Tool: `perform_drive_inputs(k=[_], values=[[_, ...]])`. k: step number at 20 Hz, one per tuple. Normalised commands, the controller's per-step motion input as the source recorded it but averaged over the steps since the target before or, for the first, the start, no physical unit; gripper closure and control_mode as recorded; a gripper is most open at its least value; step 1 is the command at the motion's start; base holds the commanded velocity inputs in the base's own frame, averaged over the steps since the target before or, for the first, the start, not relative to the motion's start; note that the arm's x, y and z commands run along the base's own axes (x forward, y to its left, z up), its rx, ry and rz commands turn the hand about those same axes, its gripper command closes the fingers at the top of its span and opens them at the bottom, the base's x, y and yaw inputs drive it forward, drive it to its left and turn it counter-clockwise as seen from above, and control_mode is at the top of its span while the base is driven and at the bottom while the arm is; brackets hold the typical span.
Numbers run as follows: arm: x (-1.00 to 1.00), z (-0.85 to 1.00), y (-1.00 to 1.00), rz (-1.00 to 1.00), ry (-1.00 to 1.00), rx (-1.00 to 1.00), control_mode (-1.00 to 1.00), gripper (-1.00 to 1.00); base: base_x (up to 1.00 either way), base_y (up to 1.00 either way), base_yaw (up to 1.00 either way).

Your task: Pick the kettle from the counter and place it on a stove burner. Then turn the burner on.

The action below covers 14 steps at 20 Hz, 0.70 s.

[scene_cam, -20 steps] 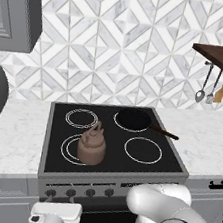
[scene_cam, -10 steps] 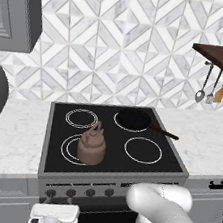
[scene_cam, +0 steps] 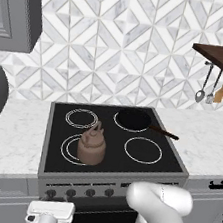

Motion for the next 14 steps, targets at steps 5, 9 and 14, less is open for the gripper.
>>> perform_drive_inputs(k=[5,9,14], values=[[0.18,-0.33,0.17,0.0,-0.01,-0.06,-1.0,-1.0,0.0,0.0,0.0],[0.26,-0.2,0.17,0.0,-0.01,-0.07,-1.0,-1.0,0.0,0.0,0.0],[0.21,-0.25,0.19,0.0,-0.01,-0.07,-1.0,-1.0,0.0,0.0,0.0]])
